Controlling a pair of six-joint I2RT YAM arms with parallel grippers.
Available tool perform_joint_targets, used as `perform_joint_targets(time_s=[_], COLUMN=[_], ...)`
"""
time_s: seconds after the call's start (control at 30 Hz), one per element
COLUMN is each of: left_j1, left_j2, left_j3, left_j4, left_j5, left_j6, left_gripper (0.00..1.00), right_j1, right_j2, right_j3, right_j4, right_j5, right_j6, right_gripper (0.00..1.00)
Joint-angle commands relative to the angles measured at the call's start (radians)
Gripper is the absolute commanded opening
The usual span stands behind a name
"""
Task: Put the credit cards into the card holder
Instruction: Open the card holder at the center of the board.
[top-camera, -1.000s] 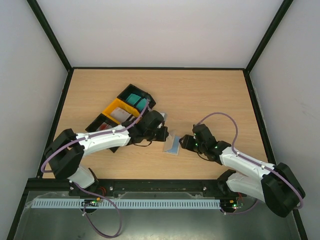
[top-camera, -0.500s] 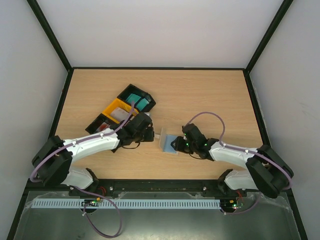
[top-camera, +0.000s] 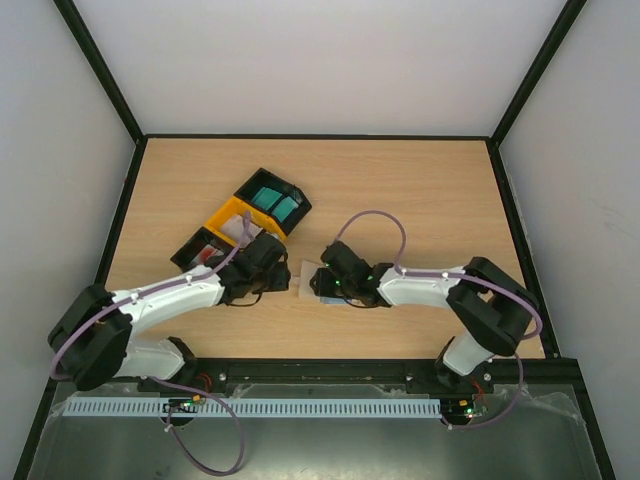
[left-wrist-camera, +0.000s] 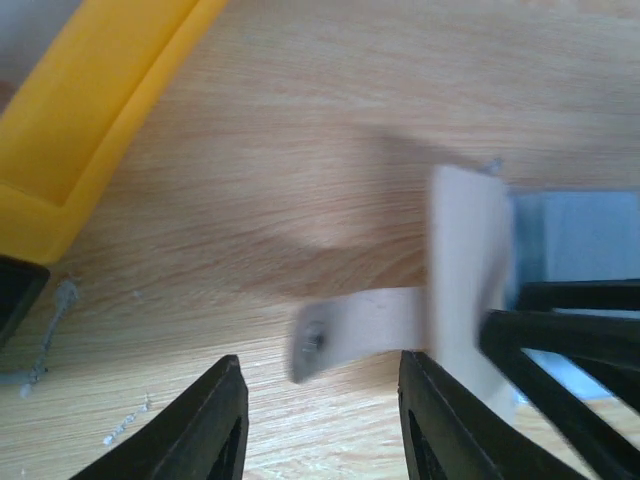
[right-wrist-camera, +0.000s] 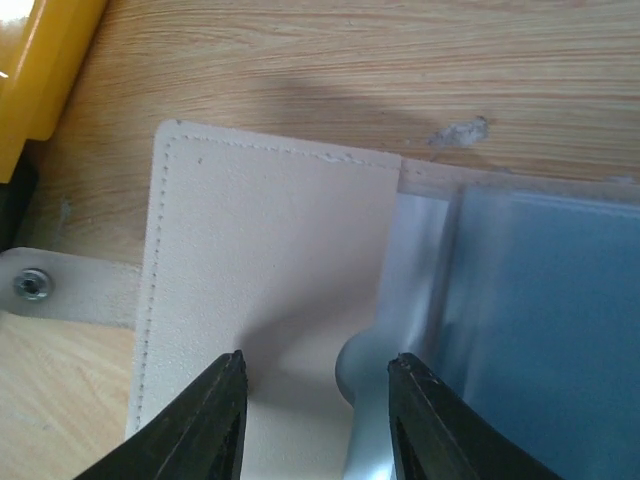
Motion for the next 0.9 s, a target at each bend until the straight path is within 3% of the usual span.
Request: perform_joint_targets(time_s=[0.0, 0.23, 0.4, 0.6, 0.77, 0.87], left_j1=[0.016, 0.019, 0.02, 0.02, 0.02, 0.02], left_j2=[-0.093, -0.189, -0.096, -0.017, 0.013, 0.006], left_j3=[-0.004, -0.061, -0.112, -0.122, -0.131, -0.139], left_j4=[0.0, 0.164, 0.284, 0.386, 0.383, 0.358], left_j5=[0.014, 0.154, 0.225, 0.294, 0.272, 0.216], left_j6=[0.013, 0.005, -0.013, -0.008, -0.008, -0.02], left_gripper=[0.48, 0.48, 0.36, 0.35, 0.34, 0.34], right_j1=[0.039, 0.061, 0.062, 0.063, 0.076, 0.107], right_j2=[0.065, 0.115, 0.062, 0.026, 0.042, 0.079], right_j3=[0.08, 0.157, 0.204, 0.196, 0.202, 0.237], right_j4=[-0.137, -0.255, -0.286, -0.377, -0.423, -0.455], right_j5=[0.182, 0.27, 0.289, 0.38, 0.402, 0.414], right_j6=[0.004, 0.009, 0.026, 0.067, 0.066, 0.027], right_gripper=[0.39, 0.39, 0.42, 0.44, 0.58, 0.71])
